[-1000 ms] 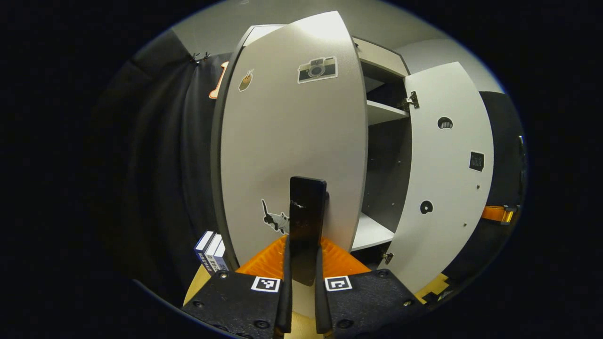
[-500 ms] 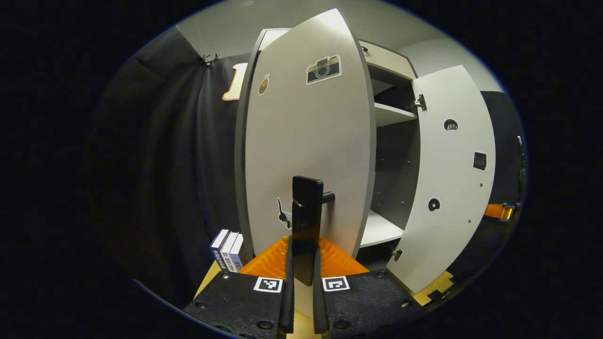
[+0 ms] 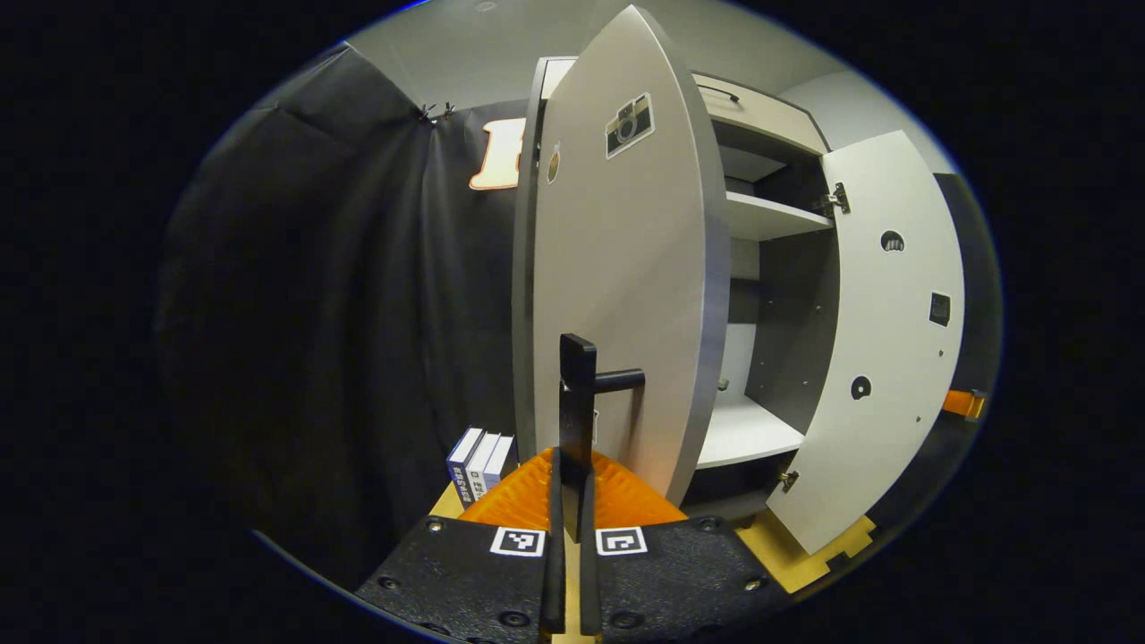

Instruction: Open the right door of the double-door shoe cabinet with the right hand, and open the left door with the left hand.

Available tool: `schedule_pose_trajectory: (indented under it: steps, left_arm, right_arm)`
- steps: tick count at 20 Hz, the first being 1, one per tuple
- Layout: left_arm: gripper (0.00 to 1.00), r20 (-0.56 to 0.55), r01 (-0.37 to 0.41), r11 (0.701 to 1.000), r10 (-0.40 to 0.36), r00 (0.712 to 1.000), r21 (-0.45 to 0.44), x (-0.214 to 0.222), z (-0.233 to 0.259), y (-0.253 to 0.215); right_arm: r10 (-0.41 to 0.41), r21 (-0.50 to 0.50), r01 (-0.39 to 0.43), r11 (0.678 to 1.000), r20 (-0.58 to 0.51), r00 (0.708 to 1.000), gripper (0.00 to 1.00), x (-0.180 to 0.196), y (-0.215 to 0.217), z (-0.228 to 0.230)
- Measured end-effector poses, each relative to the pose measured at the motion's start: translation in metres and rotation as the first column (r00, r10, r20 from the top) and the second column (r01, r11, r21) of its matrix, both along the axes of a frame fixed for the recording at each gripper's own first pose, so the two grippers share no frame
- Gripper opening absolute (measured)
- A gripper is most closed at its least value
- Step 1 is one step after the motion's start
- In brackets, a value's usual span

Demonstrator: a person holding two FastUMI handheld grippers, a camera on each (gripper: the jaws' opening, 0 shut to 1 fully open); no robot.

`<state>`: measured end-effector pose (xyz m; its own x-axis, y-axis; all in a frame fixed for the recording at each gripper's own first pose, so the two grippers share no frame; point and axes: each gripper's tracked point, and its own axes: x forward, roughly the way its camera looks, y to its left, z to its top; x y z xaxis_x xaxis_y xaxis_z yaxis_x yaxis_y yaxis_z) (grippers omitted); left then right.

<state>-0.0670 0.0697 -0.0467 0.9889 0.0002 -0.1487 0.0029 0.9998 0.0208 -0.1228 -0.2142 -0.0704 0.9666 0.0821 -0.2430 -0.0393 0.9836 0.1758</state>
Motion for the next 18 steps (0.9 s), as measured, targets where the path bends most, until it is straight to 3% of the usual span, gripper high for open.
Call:
schedule_pose_trajectory:
  steps: [10,13,18]
  left_arm:
    - [0.00,-0.003,-0.125,0.992,0.125,0.992,0.014,-0.004,0.002,0.045]
    - [0.00,-0.002,-0.125,0.992,0.125,0.992,-0.017,-0.005,0.005,0.048]
    - [0.01,0.003,-0.108,0.994,0.108,0.994,0.004,-0.006,0.003,0.054]
  right_arm:
    - [0.001,0.019,-0.001,1.000,0.002,1.000,0.05,0.003,-0.001,-0.002]
    - [0.005,0.042,-0.005,0.999,0.002,1.000,0.05,0.003,-0.002,-0.002]
    - [0.002,0.078,-0.002,0.997,0.003,1.000,0.05,0.003,-0.002,-0.002]
